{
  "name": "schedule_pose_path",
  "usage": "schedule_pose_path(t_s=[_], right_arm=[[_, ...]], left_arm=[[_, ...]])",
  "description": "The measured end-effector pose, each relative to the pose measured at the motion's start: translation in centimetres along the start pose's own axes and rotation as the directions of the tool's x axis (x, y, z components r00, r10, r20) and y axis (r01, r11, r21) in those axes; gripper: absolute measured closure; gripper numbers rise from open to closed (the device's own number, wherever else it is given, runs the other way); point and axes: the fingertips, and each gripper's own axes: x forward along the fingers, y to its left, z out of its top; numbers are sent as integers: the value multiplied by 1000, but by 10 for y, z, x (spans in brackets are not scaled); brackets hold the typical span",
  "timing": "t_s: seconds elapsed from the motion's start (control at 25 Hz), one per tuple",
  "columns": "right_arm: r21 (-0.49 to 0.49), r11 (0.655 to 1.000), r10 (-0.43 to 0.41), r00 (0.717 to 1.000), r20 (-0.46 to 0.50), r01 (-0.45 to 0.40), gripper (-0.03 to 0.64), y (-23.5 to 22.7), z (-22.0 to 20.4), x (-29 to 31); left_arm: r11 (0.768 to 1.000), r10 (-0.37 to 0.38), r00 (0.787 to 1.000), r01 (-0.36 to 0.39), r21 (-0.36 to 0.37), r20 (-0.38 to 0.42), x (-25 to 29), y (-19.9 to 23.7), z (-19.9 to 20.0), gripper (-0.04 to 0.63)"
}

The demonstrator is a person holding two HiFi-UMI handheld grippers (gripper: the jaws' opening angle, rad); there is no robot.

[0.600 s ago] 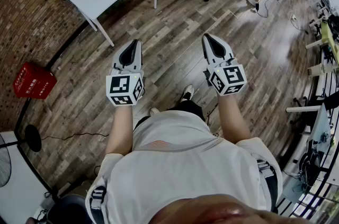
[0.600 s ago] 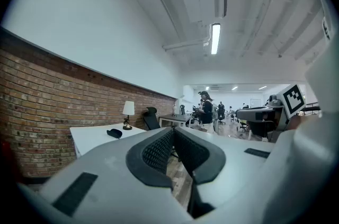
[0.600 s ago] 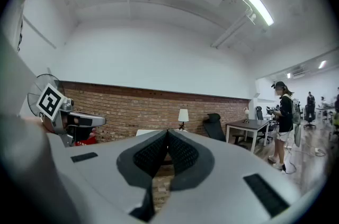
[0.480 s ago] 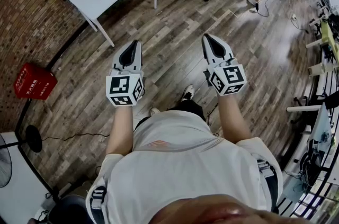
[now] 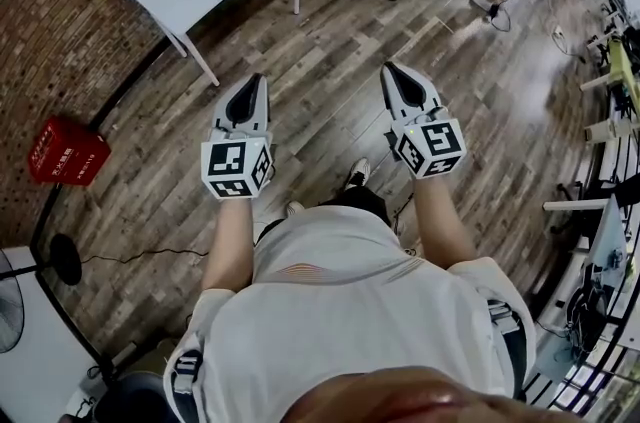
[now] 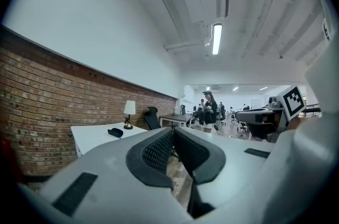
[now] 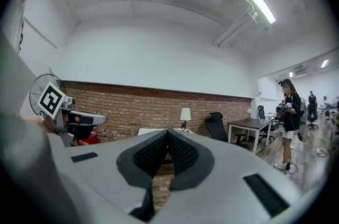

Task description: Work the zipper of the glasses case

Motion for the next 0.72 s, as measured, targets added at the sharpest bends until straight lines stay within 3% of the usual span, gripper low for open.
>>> schedule_pose_path(t_s=[0.44,0.72], right_arm=[[3,1000,23,1000,-17,-23,565,1,-2,16],[24,997,78,997,-28,-77,565,-20,-3,73]], left_arm=[[999,10,1000,-10,-39,-3,6,13,-7,572],[996,73,997,-74,-51,-21,34,44,-8,572]])
